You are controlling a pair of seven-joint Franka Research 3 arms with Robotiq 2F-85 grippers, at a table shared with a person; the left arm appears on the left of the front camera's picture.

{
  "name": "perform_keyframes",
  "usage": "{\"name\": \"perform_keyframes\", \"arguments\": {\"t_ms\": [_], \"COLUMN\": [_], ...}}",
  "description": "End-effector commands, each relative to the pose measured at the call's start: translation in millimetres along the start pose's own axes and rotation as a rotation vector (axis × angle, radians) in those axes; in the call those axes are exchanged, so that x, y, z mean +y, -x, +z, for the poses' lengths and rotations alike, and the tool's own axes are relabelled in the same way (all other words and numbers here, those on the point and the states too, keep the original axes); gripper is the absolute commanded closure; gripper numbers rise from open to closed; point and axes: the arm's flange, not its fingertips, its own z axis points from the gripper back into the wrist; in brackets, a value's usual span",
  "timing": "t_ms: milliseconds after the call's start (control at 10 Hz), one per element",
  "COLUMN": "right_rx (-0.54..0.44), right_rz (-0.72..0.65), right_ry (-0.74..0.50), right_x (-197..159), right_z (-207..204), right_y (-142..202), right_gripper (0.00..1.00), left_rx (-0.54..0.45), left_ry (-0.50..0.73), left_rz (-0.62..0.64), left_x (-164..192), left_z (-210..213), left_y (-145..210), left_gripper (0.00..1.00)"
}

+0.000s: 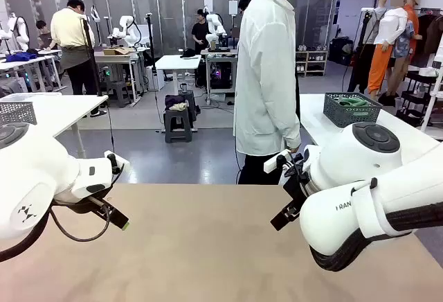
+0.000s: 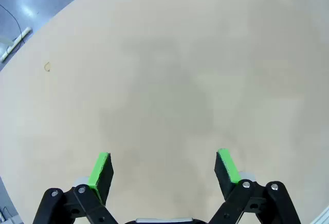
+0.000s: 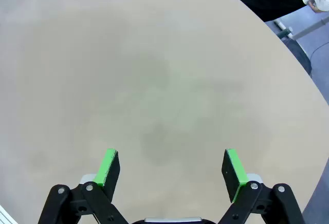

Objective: Fold the towels and place them in the basket.
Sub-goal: When a person lays out a Towel with hook on the table, fold it in half twice.

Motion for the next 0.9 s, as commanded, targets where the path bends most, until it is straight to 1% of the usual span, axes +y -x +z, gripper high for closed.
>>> {"name": "perform_keyframes", "arguments": {"t_ms": [0, 800], "right_rx": [0.000, 0.000], "right_rz": [0.000, 0.000], "right_ry": [0.000, 0.000], "right_x": [0.0, 0.0], "right_z": [0.0, 0.0], "right_y": [0.0, 0.0], "right_gripper": [0.00, 0.00], "left_rx": [0.000, 0.000], "left_ry": [0.000, 0.000], "left_rz": [0.000, 0.000], "left_x": [-0.2, -0.2], "left_z": [0.0, 0.0], "left_y": [-0.1, -0.1], "left_gripper": [0.00, 0.00]}}
